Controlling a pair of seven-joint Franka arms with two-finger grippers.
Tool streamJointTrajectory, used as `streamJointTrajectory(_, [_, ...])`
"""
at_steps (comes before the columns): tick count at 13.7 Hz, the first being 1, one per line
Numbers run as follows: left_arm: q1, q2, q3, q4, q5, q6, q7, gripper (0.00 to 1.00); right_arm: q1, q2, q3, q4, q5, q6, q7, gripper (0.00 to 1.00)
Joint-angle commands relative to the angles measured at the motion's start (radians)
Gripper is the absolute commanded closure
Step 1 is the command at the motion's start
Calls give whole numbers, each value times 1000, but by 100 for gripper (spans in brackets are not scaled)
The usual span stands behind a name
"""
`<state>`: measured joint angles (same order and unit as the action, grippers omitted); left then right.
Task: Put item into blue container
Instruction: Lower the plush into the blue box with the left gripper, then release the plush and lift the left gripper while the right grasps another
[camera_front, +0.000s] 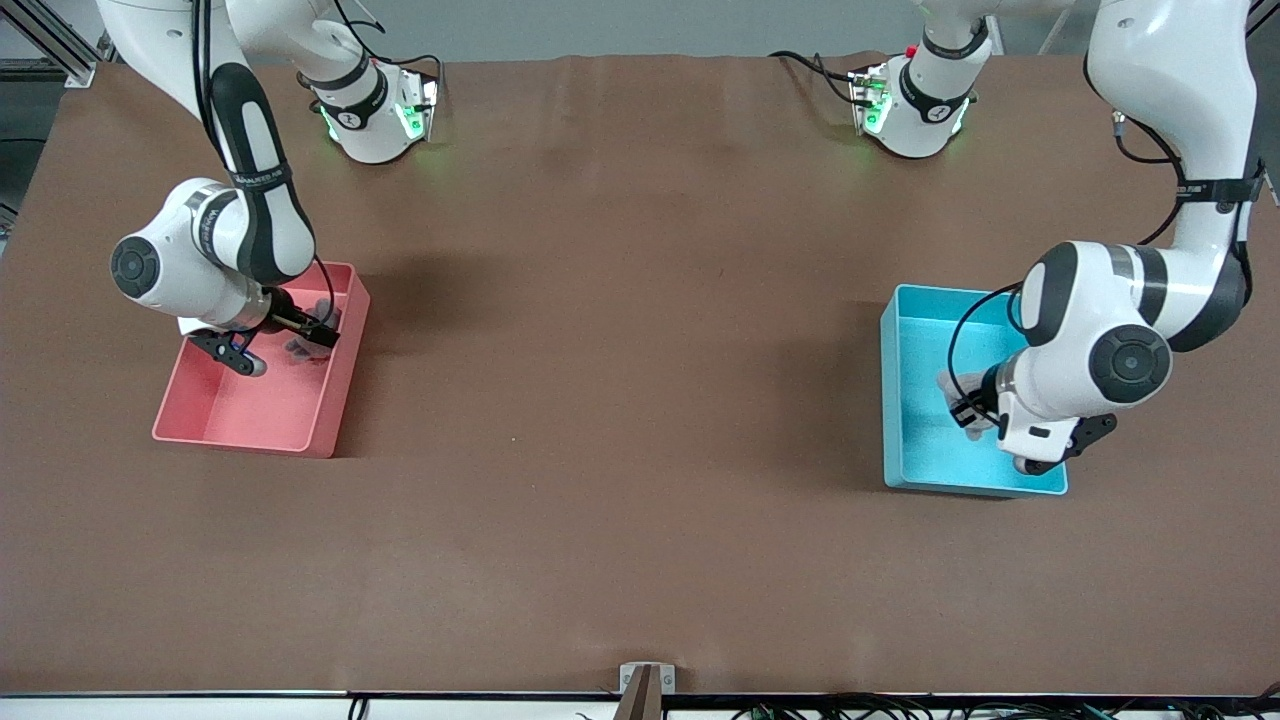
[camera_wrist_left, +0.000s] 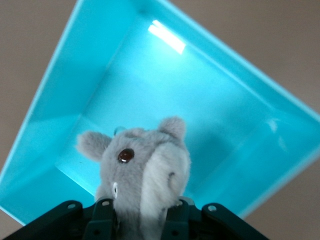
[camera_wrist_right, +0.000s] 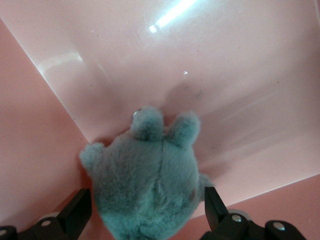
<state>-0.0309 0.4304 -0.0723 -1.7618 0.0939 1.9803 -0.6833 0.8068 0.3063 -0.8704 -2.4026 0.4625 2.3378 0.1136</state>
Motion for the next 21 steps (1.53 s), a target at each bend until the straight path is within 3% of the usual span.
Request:
streamJointTrajectory(1, [28,22,-11,-2,12,9,10,0,0,14,13,-9,32,8,-3,8])
streamJointTrajectory(6, [29,-36,-52,21,9,-12,-1,0,-14,13,11,13,31,-32,-8,14])
streamJointTrajectory(11, [29,-64,-145,114,-11,-181,-34,0,-37,10,7,45,31,-74,-28,17])
streamJointTrajectory(14, [29,-64,-184,125,-16,-204,-59,0,-63,10,7,59,31,-97,-64,18])
streamJointTrajectory(21, [23,-53,-195,117,-14,-210,-82,0,-81,13,10,56,33,-95,-72,20])
